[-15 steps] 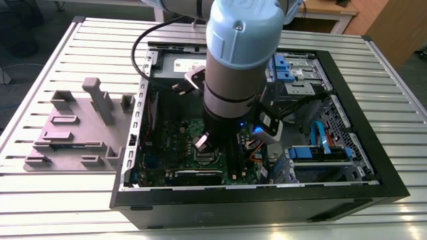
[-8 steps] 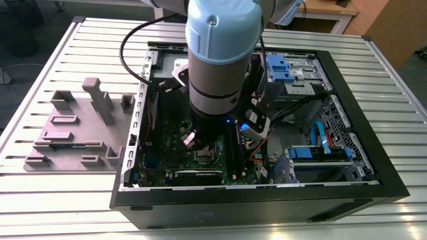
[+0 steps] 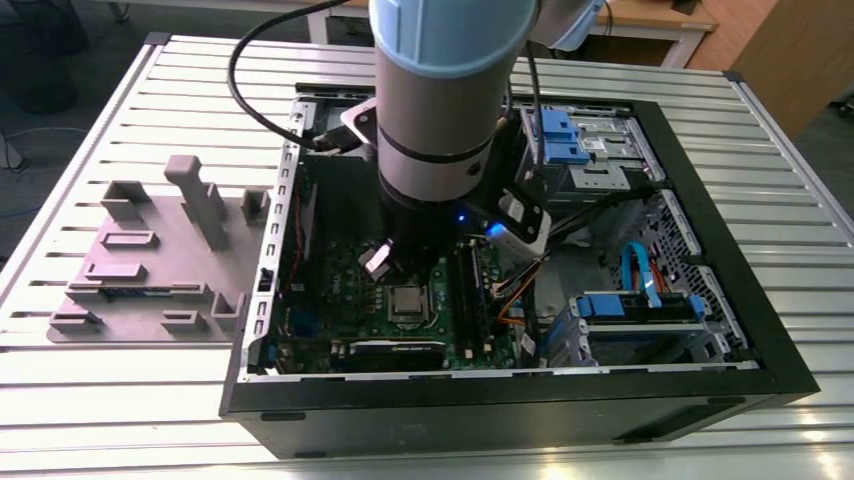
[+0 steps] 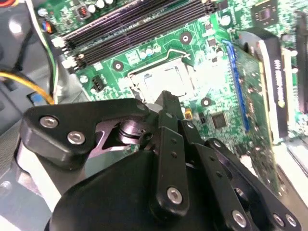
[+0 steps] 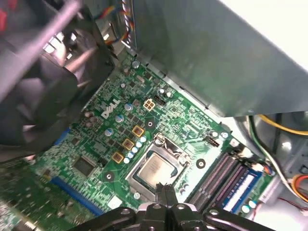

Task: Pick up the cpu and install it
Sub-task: 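Install the first cpu locking lever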

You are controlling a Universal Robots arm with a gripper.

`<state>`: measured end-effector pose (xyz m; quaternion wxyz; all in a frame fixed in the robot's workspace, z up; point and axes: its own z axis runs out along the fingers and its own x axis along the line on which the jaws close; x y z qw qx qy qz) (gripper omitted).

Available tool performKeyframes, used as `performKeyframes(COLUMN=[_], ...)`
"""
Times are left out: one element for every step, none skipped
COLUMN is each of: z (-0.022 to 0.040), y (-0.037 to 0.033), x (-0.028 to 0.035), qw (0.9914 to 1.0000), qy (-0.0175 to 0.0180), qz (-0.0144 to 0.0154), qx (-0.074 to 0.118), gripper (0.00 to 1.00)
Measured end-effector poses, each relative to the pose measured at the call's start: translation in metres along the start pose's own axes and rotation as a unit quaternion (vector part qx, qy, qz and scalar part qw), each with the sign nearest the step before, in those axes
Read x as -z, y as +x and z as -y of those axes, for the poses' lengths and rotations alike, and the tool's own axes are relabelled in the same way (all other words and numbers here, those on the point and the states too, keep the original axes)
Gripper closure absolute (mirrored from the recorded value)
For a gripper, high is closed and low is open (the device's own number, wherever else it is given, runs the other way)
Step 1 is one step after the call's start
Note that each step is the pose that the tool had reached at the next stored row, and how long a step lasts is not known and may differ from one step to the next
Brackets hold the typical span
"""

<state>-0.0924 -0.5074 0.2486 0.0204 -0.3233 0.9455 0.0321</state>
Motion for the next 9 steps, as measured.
performKeyframes(z=[-0.0001, 0.0000, 0.0000, 0.0000, 0.0000, 0.0000, -0.0001, -0.0001, -0.0001], y=[0.0000, -0.0001, -0.0001, -0.0001, 0.0000, 0.0000, 0.0000, 0.0000, -0.0001], x=[0.0003, 0.0002, 0.0002, 0.0003, 0.0003, 0.0004, 0.0005, 0.0005, 0.0005], qw=[1.00000, 1.00000, 1.00000, 1.00000, 1.00000, 1.00000, 1.00000, 1.00000, 1.00000], qy=[-0.0001, 0.0000, 0.0000, 0.0001, 0.0001, 0.0003, 0.0005, 0.0006, 0.0006], qz=[0.0001, 0.0001, 0.0001, 0.0000, 0.0000, -0.0002, -0.0004, -0.0004, -0.0004], qx=[0.000, 0.000, 0.000, 0.000, 0.000, 0.000, 0.000, 0.000, 0.000], gripper=[0.89, 0.89, 0.89, 0.89, 0.89, 0.89, 0.89, 0.89, 0.89])
